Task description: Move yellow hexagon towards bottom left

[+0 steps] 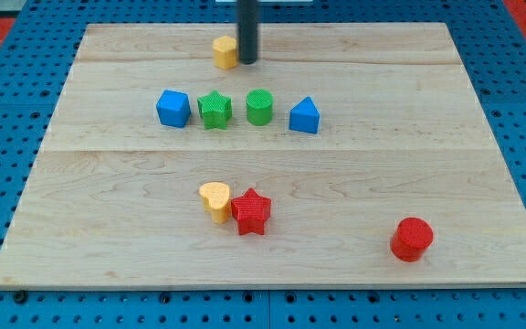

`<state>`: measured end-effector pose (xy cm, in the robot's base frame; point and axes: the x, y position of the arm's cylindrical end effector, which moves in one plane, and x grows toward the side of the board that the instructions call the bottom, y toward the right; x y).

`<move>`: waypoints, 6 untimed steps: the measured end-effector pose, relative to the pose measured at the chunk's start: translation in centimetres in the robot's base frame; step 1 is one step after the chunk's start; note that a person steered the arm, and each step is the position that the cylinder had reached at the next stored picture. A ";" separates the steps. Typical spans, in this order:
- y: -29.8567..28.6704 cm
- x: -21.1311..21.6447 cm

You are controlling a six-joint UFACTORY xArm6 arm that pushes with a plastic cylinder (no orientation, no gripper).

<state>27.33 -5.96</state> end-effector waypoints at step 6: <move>2.5 -4.6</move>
<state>22.76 -3.50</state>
